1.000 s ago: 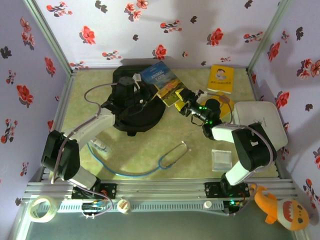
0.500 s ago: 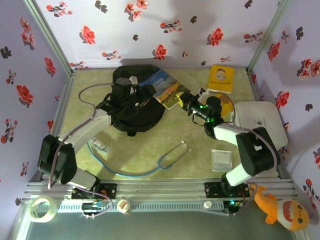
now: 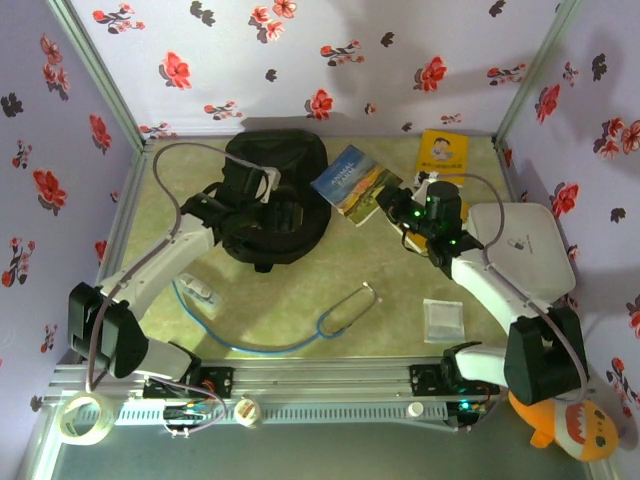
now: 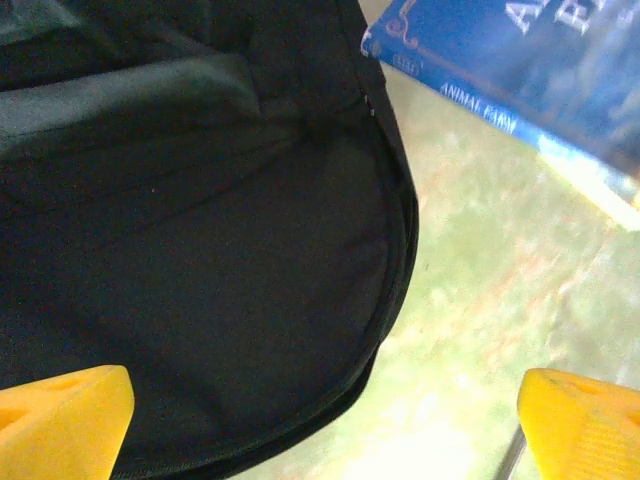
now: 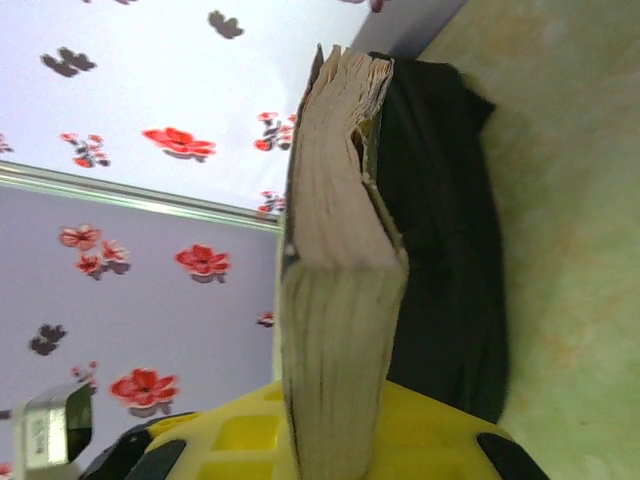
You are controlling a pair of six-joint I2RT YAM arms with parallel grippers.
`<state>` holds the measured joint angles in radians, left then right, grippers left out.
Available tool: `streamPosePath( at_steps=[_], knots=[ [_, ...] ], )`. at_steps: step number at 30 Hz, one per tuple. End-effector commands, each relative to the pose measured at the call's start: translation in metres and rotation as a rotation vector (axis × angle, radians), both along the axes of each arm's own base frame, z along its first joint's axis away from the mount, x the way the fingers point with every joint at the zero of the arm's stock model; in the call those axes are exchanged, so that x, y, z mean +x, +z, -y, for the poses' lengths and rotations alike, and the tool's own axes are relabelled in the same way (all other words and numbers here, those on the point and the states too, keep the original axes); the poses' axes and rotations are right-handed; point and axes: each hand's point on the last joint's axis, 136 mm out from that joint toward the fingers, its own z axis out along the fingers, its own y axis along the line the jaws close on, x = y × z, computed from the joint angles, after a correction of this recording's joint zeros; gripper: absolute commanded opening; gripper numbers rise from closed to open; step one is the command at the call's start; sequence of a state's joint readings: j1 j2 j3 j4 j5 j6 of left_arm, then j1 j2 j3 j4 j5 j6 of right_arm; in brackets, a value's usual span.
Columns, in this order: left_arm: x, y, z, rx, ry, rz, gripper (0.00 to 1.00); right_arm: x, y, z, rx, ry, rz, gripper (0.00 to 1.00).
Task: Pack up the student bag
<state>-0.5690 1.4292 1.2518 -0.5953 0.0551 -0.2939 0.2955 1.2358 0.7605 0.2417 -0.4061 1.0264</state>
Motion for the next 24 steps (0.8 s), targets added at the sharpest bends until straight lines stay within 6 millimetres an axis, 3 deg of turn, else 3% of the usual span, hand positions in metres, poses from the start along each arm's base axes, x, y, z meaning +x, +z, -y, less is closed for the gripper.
streamPosePath(
  at_steps=[1,6,11,16,24],
  knots=[
    [-0.013,-0.007,0.001,0.179,-0.197,0.021,0.94,0.003,0.020,0.014,-0.083,-0.037,0.079,0.05],
    [-0.024,-0.042,0.018,0.250,-0.349,-0.120,0.77,0.003,0.014,0.020,-0.098,-0.050,0.056,0.05],
    [-0.017,-0.069,0.033,0.254,-0.402,-0.192,0.61,0.001,0.012,0.022,-0.095,-0.053,0.050,0.05],
    [-0.004,-0.082,0.046,0.251,-0.404,-0.223,0.53,-0.001,0.010,0.022,-0.096,-0.049,0.043,0.05],
    [-0.004,-0.099,0.052,0.275,-0.482,-0.266,0.49,-0.003,0.009,0.025,-0.106,-0.058,0.043,0.05]
  ],
)
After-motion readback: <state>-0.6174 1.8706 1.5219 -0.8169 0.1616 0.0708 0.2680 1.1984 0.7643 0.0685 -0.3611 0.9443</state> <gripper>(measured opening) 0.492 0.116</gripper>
